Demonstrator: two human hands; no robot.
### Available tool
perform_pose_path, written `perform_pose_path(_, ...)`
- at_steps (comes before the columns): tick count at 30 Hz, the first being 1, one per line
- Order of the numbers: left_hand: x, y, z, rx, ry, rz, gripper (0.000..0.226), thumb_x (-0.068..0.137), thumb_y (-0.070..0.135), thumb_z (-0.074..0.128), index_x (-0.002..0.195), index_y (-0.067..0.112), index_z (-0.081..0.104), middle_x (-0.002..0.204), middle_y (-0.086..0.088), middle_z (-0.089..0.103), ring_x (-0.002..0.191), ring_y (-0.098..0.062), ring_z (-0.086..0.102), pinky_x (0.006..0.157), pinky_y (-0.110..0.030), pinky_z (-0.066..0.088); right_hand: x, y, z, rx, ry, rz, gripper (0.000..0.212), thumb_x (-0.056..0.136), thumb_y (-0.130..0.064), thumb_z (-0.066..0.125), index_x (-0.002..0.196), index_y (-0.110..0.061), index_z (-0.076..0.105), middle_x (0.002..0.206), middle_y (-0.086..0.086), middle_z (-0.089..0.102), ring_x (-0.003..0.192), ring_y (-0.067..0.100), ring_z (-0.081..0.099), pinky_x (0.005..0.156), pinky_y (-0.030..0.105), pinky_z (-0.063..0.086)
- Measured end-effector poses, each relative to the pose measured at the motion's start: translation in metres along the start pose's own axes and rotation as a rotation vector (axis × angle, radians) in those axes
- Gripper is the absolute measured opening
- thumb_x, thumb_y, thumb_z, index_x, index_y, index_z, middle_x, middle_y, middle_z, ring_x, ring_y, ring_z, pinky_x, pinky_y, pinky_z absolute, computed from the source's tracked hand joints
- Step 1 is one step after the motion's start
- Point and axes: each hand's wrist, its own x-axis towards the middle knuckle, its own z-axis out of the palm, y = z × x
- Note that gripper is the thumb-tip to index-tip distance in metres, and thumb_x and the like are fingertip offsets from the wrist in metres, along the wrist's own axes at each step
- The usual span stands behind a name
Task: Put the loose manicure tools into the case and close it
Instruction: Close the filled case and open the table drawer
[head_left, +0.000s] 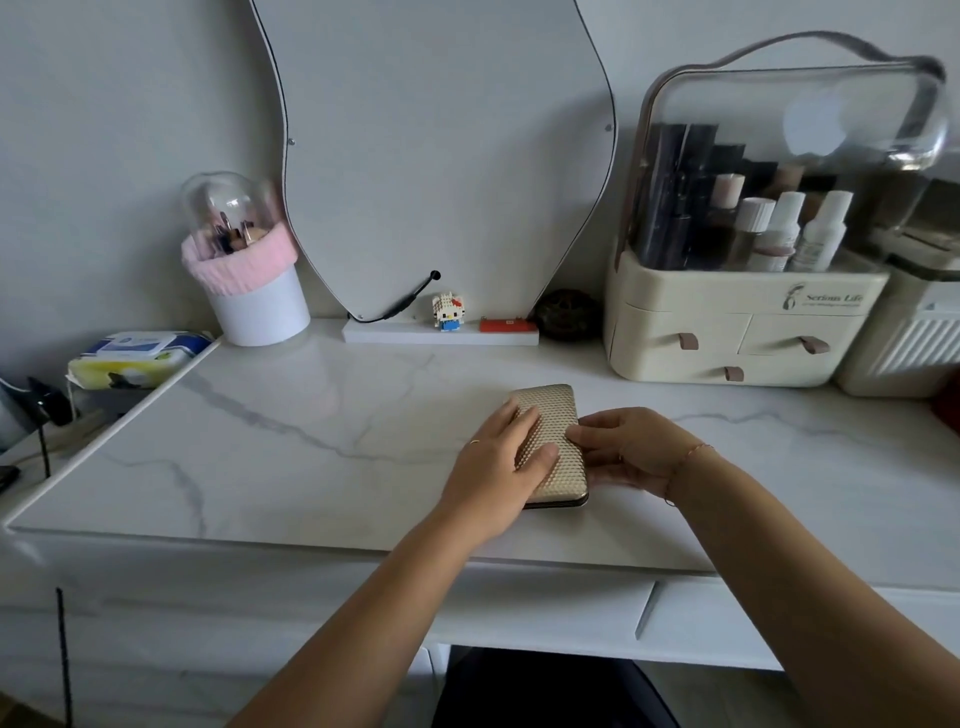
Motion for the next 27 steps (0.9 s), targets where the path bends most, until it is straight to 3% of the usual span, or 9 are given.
perform_pose_path(6,0.001,-0.002,0.001,0.027,-0.003,0.013,0.056,0.094,0.045,0.045,0.145,0.027,0.033,0.158,0.009,0.015,0.144,-0.008,0.015,0.116,-0.028,0.017,-0.003,0.001,0.003,0.017,0.037,-0.026,0.01,0.086,-0.002,0.061,0.095,0.002,0.062,0.067,0.008,0.072,0.058,0.015,0.069,0.05,0.022,0.055)
perform_pose_path(12,-0.002,0.007,0.003,0.189,-0.01,0.007,0.054,0.095,0.045,0.042,0.144,0.025,0.033,0.158,0.005,0.013,0.145,-0.014,0.012,0.118,-0.038,0.011,-0.014,0.012,0.003,-0.654,0.389,-0.308,0.014,0.078,-0.022,0.073,0.082,-0.009,0.071,0.056,0.002,0.065,0.044,0.007,0.055,0.052,0.019,0.047)
perform_pose_path(15,-0.015,0.027,0.012,0.349,0.032,0.076,0.053,0.096,0.05,0.031,0.144,0.026,0.033,0.159,0.005,0.012,0.147,-0.017,0.004,0.118,-0.039,-0.001,-0.036,0.022,-0.004,-0.734,0.434,-0.386,0.017,0.081,-0.027,0.069,0.089,-0.012,0.071,0.073,-0.001,0.069,0.065,0.008,0.061,0.068,0.022,0.05)
perform_pose_path(18,-0.04,0.064,0.036,0.369,0.035,0.282,0.067,0.088,0.057,0.016,0.142,0.024,0.038,0.156,0.004,0.025,0.146,-0.017,0.012,0.116,-0.037,-0.002,-0.078,0.041,-0.024,-0.531,0.552,-0.518,0.012,0.086,-0.024,0.064,0.094,-0.019,0.07,0.085,-0.007,0.07,0.081,0.01,0.065,0.077,0.023,0.051)
perform_pose_path(22,-0.065,0.092,0.085,0.449,0.017,0.462,0.052,0.092,0.047,0.032,0.13,0.019,0.053,0.139,0.0,0.051,0.134,-0.021,0.042,0.113,-0.049,0.024,-0.144,0.094,-0.072,0.043,0.951,-0.669,0.015,0.093,-0.015,0.052,0.09,-0.019,0.067,0.085,0.0,0.067,0.077,0.013,0.063,0.07,0.022,0.053)
perform_pose_path(24,-0.071,0.094,0.105,0.467,0.018,0.464,0.049,0.091,0.046,0.037,0.128,0.019,0.055,0.135,0.0,0.056,0.128,-0.021,0.049,0.113,-0.045,0.027,-0.16,0.128,-0.101,0.346,1.075,-0.573,0.016,0.094,-0.014,0.048,0.089,-0.017,0.063,0.084,0.002,0.062,0.079,0.016,0.058,0.065,0.019,0.053)
perform_pose_path(27,-0.074,0.094,0.121,0.489,0.067,0.463,0.049,0.088,0.041,0.04,0.127,0.017,0.056,0.134,0.0,0.056,0.123,-0.021,0.053,0.103,-0.038,0.028,-0.159,0.175,-0.131,0.689,0.987,-0.311,0.01,0.095,-0.017,0.048,0.09,-0.015,0.056,0.086,0.005,0.053,0.077,0.017,0.054,0.065,0.025,0.051)
